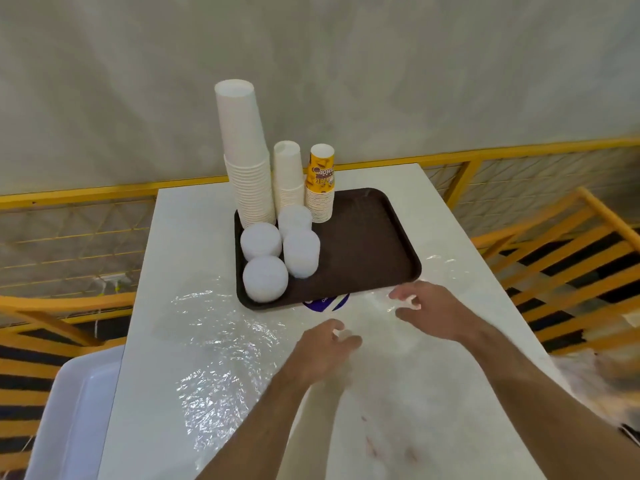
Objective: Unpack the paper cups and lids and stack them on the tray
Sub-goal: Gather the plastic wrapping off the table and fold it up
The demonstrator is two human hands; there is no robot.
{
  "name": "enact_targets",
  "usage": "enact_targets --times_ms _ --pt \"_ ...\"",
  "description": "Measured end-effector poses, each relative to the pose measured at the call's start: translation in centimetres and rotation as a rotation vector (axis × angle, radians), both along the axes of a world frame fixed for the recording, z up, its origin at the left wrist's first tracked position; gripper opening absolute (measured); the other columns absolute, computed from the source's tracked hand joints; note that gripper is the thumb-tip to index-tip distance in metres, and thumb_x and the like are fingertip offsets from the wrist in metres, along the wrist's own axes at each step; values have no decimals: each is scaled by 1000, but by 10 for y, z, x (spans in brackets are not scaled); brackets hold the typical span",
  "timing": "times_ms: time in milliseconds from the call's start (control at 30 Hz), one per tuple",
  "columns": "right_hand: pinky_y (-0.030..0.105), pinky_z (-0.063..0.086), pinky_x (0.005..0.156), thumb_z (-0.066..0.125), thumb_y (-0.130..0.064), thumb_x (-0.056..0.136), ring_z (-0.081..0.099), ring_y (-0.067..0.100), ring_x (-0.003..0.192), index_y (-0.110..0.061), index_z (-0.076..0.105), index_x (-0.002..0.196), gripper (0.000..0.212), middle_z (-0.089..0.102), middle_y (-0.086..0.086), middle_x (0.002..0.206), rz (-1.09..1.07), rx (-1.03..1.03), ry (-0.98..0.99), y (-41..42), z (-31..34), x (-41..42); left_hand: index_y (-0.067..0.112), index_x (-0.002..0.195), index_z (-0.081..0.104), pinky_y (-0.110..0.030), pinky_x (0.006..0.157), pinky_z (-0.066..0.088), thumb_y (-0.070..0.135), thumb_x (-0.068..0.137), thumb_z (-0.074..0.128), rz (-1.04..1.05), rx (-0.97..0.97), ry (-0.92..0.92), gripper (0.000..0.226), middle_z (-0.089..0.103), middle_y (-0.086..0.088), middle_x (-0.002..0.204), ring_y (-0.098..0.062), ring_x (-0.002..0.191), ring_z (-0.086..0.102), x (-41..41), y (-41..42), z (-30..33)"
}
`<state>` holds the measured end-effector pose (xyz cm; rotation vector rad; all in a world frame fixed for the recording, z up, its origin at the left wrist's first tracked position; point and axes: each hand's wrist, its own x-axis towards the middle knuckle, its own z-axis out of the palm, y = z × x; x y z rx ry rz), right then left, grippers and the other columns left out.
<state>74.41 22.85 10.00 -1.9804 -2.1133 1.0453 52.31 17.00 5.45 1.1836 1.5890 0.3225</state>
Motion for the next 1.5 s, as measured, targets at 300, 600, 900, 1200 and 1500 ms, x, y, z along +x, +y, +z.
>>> enact_targets --times_ms 300,600,900,1200,1500 --pt "38 37 112 69 -36 92 44 20 130 -37 62 127 36 49 -9 144 210 18 -228 -16 -22 46 16 98 71 -28 72 52 27 83 73 55 88 179 20 60 10 87 -13 85 61 33 -9 -14" --pt "44 35 104 67 -37 92 43 24 125 -29 69 108 18 51 -3 137 112 64 -325 2 -29 77 19 84 62 -14 52 40 16 87 65 236 240 55 5 66 4 81 -12 70 56 39 -21 17" --pt "29 48 68 74 -15 89 64 18 72 -23 58 83 18 71 11 86 -173 -123 870 2 40 104 11 75 47 -28 66 57 -6 94 60 515 388 -454 28 56 -10 87 -23 73 64 -2 -47 69" --pt "20 56 68 53 -2 102 64 11 82 -16 75 95 27 74 4 102 -166 -5 1044 -9 55 55 0 87 72 -23 71 59 -12 96 47 678 427 -509 29 70 -12 92 -16 72 71 -39 -82 101" --pt "37 60 83 69 14 83 70 17 110 -34 58 135 72 58 -19 137 119 -167 1040 -18 69 0 1 98 69 -26 75 59 -15 86 63 661 443 -455 20 67 -12 117 -26 89 74 -96 -114 123"
